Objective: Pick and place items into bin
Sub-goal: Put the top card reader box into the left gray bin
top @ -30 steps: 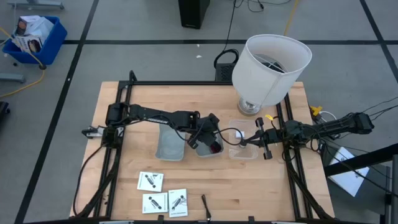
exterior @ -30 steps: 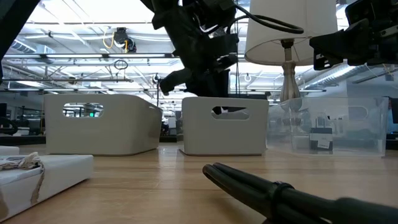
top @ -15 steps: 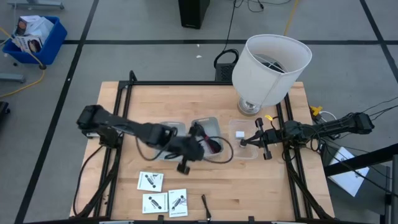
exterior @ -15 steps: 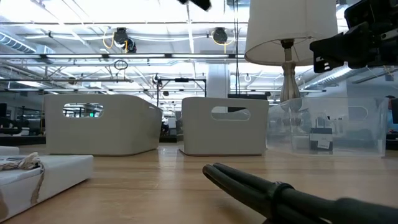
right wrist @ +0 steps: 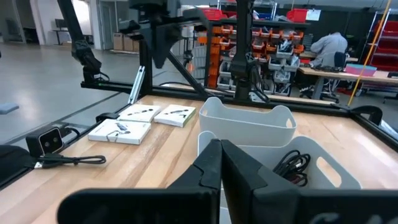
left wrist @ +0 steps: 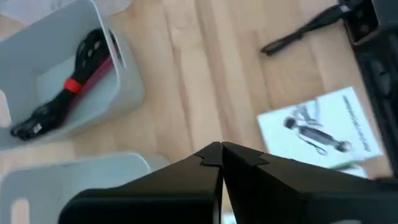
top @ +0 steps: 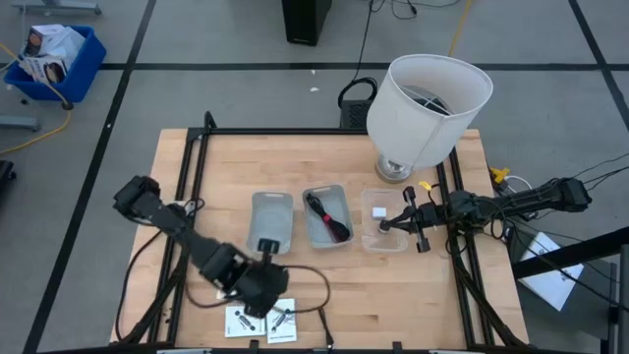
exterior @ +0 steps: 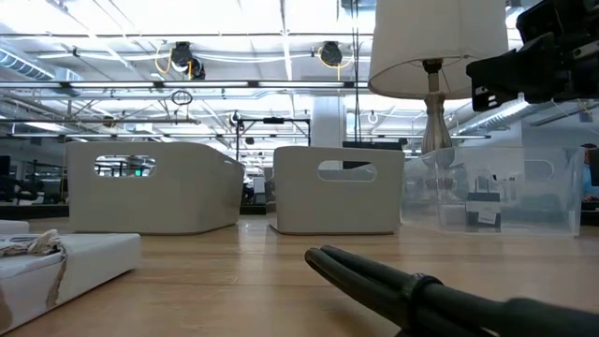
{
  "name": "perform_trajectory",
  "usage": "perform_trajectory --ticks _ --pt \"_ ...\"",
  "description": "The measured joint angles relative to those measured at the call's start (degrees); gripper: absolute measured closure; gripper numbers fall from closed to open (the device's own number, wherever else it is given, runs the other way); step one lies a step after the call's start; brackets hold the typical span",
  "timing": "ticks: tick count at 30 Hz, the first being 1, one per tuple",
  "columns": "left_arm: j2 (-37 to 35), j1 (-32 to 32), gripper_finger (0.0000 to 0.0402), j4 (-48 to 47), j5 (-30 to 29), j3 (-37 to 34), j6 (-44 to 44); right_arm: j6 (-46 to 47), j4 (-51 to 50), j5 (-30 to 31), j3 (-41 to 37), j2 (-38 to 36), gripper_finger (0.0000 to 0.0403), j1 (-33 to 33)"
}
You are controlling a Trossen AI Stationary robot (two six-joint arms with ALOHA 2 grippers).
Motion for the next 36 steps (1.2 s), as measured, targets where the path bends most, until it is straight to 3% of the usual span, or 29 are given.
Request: perform_trajectory --ticks 4,7,11,17,24,36 --pt "-0.11 -3.41 0.0397 -5.88 -4.76 -2.53 -9.08 0.60 -0.02 -0.02 -0.01 0.00 0.0401 0.00" --pt "-1.04 -4.79 0.0398 -8.70 -4.68 -8.51 -18.16 0.60 -0.02 -0.02 0.00 0.04 0.0401 0.00" --pt "-3.03 -5.82 0.0398 -4.96 1.95 -19.33 -25.64 0.56 -0.24 -0.04 -0.02 0.04 0.0401 0.00" --pt "-4.16 -5.29 0.0399 5.84 8.07 -29.81 -24.19 0.53 -0.54 -0.02 0.00 0.04 0.0401 0.00" --pt "-4.24 -3.74 0.0390 8.47 7.24 -31.43 -22.75 0.56 -0.87 -0.02 0.00 0.09 0.0401 0.00" --pt "-4.24 -2.22 0.0275 8.77 8.39 -31.41 -24.28 0.59 -0.87 -0.02 -0.01 0.09 0.0401 0.00"
